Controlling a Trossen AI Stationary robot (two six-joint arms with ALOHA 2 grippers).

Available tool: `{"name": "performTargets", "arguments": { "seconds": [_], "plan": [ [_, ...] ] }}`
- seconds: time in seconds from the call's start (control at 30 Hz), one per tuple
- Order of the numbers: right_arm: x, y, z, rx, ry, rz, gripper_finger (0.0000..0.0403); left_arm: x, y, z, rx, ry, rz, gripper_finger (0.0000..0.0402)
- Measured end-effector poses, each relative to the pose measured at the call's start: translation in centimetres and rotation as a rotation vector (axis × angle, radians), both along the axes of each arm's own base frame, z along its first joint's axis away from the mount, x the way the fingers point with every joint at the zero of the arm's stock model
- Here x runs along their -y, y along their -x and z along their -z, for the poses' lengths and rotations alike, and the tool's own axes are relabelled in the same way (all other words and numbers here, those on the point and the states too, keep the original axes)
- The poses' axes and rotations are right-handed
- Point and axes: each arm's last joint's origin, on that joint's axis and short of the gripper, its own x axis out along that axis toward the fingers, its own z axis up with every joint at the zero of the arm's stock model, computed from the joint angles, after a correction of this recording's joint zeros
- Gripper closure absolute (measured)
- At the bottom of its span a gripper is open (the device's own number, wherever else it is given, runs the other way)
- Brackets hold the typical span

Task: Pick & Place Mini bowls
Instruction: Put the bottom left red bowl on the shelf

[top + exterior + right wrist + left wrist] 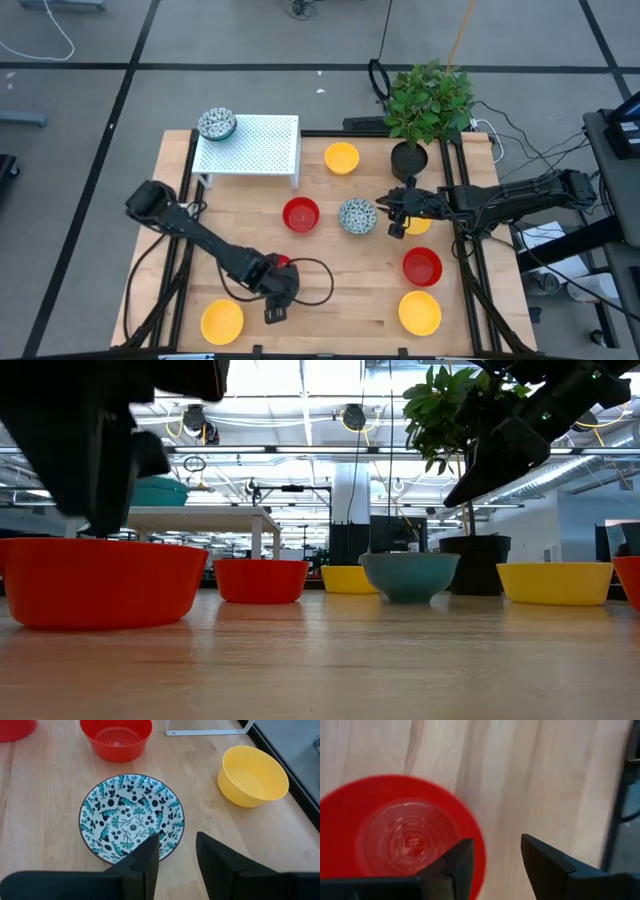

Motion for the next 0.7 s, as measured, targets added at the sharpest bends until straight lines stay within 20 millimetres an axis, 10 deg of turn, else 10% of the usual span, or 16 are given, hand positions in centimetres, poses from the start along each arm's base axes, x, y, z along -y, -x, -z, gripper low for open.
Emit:
{"name": "performTargets", "arguments": {
  "seconds": [0.3,0.7],
  "plan": [
    [0.0,0.0,0.0,-0.003,0.003,-0.003,0.0287,-0.4,0.5,2.0,-0.152,-0.064,-0.108,0.0242],
    [0.0,0.0,0.0,-0.008,0.019,-0.015,0.0287,-0.7,0.4,1.4,-0.158,-0.023,-0.123,0.0384]
  ]
}}
